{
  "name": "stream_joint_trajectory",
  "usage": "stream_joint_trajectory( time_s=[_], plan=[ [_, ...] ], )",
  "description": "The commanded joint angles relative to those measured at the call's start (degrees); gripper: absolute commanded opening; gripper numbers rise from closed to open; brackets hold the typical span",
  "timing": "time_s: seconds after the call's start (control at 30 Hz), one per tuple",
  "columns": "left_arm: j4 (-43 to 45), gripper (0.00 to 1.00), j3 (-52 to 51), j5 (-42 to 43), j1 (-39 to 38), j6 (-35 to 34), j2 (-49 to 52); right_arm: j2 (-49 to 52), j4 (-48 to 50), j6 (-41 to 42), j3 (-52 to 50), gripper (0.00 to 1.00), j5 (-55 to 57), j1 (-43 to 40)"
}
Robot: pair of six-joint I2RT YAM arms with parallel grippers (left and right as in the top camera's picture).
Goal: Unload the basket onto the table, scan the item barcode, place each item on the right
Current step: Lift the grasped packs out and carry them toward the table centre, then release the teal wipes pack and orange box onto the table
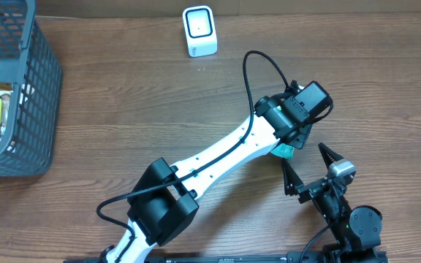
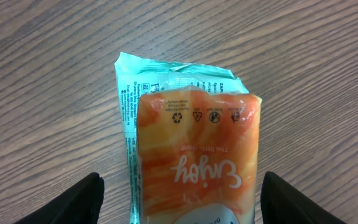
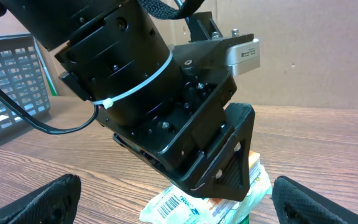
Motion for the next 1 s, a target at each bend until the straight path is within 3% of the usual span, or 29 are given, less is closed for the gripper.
stream_joint_trajectory(
  time_s=[0.0, 0.03, 0.13, 0.17, 0.67, 0.97],
  plan=[
    [-0.35, 0.65, 0.42, 0.72, 0.22, 0.28, 1.90, -0.57, 0.28, -0.20, -0.61, 1.00, 0.39, 0.20],
    [-0.33, 0.62, 0.42, 0.72, 0.22, 0.28, 2.38, -0.57, 0.28, -0.20, -0.61, 1.00, 0.39, 0.20],
    [-0.28, 0.38, 0.42, 0.70, 0.24, 0.28, 2.99, -0.57, 0.28, -0.20, -0.61, 1.00, 0.39, 0.20],
    [-0.26, 0.36, 0.42, 0.70, 0.24, 0.28, 2.99, -0.57, 0.28, -0.20, -0.61, 1.00, 0.39, 0.20],
    [-0.83, 0.33, 0.72, 0.94, 5.51, 1.36, -2.36, -0.57, 0.28, -0.20, -0.61, 1.00, 0.39, 0.20],
    [-9.84, 0.33, 0.61, -0.37, 12.59, 1.36, -3.19, -0.57, 0.28, -0.20, -0.61, 1.00, 0.39, 0.20]
  ],
)
